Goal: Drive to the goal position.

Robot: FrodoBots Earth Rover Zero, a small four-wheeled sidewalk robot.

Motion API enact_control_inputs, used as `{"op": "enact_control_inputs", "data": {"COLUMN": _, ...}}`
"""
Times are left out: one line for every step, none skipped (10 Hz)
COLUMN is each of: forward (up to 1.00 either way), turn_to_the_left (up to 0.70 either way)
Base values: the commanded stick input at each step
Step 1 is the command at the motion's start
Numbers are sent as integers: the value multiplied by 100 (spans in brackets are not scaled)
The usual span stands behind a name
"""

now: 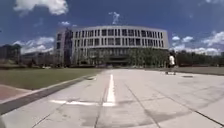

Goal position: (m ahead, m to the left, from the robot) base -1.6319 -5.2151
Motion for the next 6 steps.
{"op": "enact_control_inputs", "data": {"forward": 70, "turn_to_the_left": 0}}
{"op": "enact_control_inputs", "data": {"forward": 70, "turn_to_the_left": 0}}
{"op": "enact_control_inputs", "data": {"forward": 70, "turn_to_the_left": 0}}
{"op": "enact_control_inputs", "data": {"forward": 70, "turn_to_the_left": 0}}
{"op": "enact_control_inputs", "data": {"forward": 70, "turn_to_the_left": 0}}
{"op": "enact_control_inputs", "data": {"forward": 70, "turn_to_the_left": 0}}
